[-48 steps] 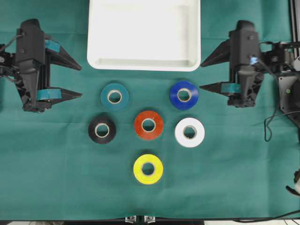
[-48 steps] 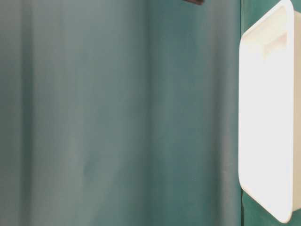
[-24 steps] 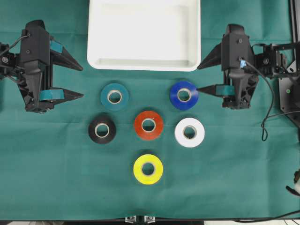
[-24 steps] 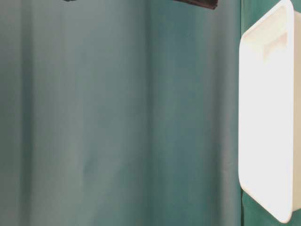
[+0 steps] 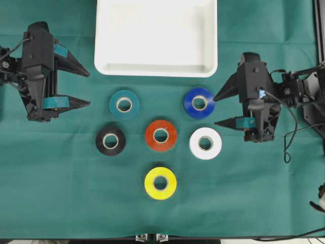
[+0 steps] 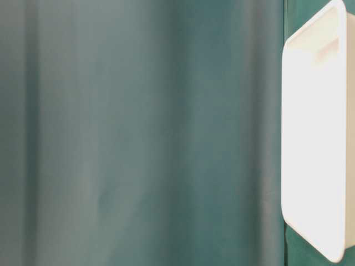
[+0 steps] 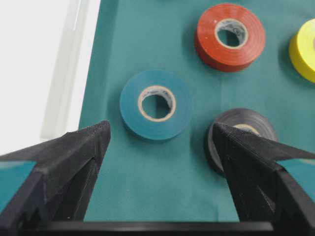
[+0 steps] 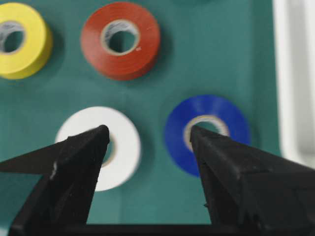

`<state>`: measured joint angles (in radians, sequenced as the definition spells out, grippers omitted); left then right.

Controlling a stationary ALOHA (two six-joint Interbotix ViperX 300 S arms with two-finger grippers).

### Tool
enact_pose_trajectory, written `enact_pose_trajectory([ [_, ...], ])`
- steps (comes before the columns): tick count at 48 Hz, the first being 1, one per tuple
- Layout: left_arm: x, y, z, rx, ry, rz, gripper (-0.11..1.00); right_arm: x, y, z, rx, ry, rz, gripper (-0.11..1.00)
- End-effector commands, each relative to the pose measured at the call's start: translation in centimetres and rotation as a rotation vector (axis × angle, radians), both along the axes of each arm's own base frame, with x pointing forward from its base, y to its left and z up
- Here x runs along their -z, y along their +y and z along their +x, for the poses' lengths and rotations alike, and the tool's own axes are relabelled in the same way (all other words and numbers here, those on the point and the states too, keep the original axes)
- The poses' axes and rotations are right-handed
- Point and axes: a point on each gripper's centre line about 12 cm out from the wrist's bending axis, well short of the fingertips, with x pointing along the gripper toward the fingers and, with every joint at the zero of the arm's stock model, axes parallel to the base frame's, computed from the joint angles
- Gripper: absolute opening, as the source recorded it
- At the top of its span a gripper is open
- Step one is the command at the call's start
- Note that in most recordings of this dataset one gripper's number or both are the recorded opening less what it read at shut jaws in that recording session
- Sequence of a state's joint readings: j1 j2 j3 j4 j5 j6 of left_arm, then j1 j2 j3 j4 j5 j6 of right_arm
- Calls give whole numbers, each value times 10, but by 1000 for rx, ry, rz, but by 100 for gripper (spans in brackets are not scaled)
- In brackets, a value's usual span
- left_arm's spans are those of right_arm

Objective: Put the tape alternately from left to right into the white case.
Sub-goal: 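Move the right gripper to the white tape roll and grasp its rim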

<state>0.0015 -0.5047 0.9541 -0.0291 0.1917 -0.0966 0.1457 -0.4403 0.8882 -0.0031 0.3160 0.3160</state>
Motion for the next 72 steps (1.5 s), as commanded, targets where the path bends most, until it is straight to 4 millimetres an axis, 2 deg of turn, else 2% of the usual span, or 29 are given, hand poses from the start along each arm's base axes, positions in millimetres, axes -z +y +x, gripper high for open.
enact_pose_trajectory([
  [1,-10,0,5,-3,-32,-2,80,-6,9,4,-23,-20,8,76],
  [23,-8,0,4,-24,-27,-31,80,21,16,17,-19,83,10,75],
  [48,-5,0,2,-22,-18,-28,80,47,24,33,153,315,110,75],
  [59,-2,0,1,-21,-9,-26,80,56,32,36,196,345,146,75],
  [72,3,0,-2,-22,3,-27,80,73,33,41,209,386,132,76],
])
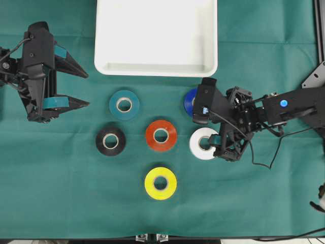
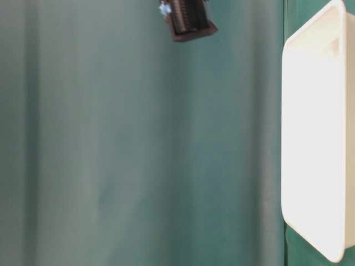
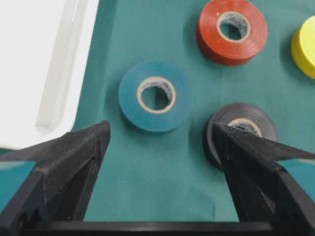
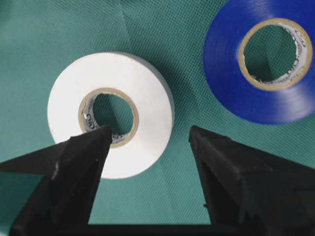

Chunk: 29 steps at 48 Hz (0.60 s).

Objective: Put the tape alternately from left to right into the white case.
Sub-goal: 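Move the right gripper to the white tape roll and grasp its rim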

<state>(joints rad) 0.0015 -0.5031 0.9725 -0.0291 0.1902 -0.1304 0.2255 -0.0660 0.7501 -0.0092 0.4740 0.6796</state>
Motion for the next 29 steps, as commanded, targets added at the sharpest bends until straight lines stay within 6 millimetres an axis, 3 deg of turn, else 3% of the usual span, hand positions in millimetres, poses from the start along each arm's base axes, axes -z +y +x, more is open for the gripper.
enact_pose_trajectory([
  [1,-4,0,1,-2,-15,0,80,-6,2,8,-10,-34,-3,76],
  [29,-3,0,1,-2,-15,0,80,11,-1,12,10,7,-38,76],
])
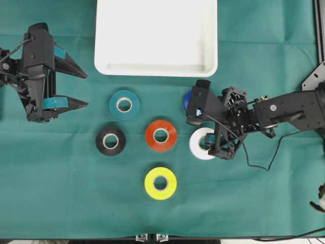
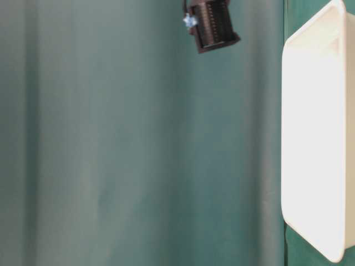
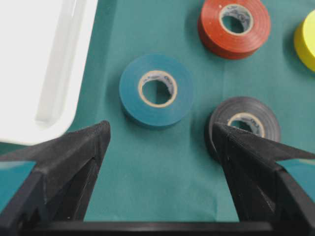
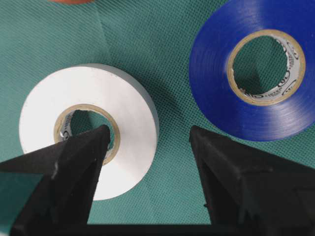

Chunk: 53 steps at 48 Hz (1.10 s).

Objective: Put the tape alternately from left to right into the white case.
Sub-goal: 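Move the right gripper to the white tape roll and grasp its rim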

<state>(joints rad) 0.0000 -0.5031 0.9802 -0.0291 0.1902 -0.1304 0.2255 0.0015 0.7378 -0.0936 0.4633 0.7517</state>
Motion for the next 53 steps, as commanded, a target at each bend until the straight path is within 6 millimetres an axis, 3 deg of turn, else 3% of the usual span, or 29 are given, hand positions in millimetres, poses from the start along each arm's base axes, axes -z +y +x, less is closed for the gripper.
enact_pose_trajectory([
  [1,-6,1,3,-3,-23,0,80,-6,3,7,-3,-26,6,76],
  [22,-6,1,3,-3,-23,0,80,1,4,14,-1,-8,2,73],
  [25,-5,0,2,-2,-21,0,80,1,5,14,-3,-8,2,65],
  [32,-5,1,2,-3,-21,0,80,-3,5,15,-6,-18,4,28],
  [53,-6,1,1,-4,-23,-1,80,-20,9,14,-15,-69,17,28],
])
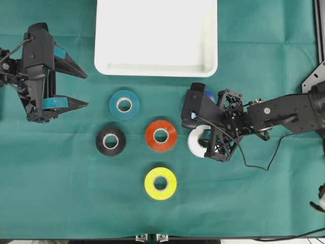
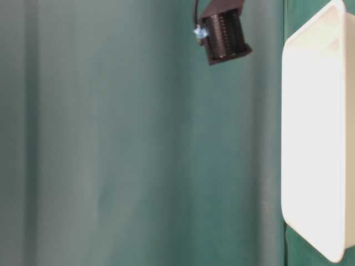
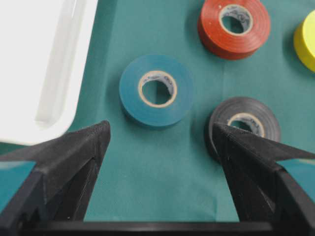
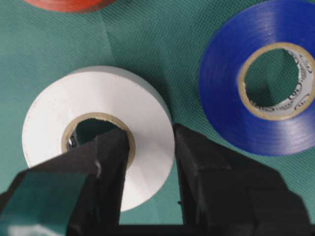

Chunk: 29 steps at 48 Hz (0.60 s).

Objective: Put the tape alternately from left to right into the white case.
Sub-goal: 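Move the right gripper to the white tape roll and grasp its rim, then lift the white roll with the right gripper and carry it into the tray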

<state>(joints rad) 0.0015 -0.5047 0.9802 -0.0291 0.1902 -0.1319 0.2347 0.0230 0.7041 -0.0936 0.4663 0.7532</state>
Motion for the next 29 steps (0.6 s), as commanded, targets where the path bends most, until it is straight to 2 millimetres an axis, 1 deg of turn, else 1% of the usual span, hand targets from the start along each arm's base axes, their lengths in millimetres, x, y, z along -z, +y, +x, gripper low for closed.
enact_pose_trajectory([
  [1,-5,0,2,-2,-20,0,80,-20,4,5,-9,-63,15,28],
  [10,-6,0,1,-2,-21,0,80,-47,4,0,-4,-101,28,28],
  [17,-6,0,1,-3,-23,-1,80,-67,1,-8,4,-86,18,28],
  [23,-6,0,1,-3,-21,-1,80,-74,-1,-14,5,-58,5,28],
  [29,-6,0,1,-3,-21,-1,80,-73,-2,-15,8,-48,2,28],
])
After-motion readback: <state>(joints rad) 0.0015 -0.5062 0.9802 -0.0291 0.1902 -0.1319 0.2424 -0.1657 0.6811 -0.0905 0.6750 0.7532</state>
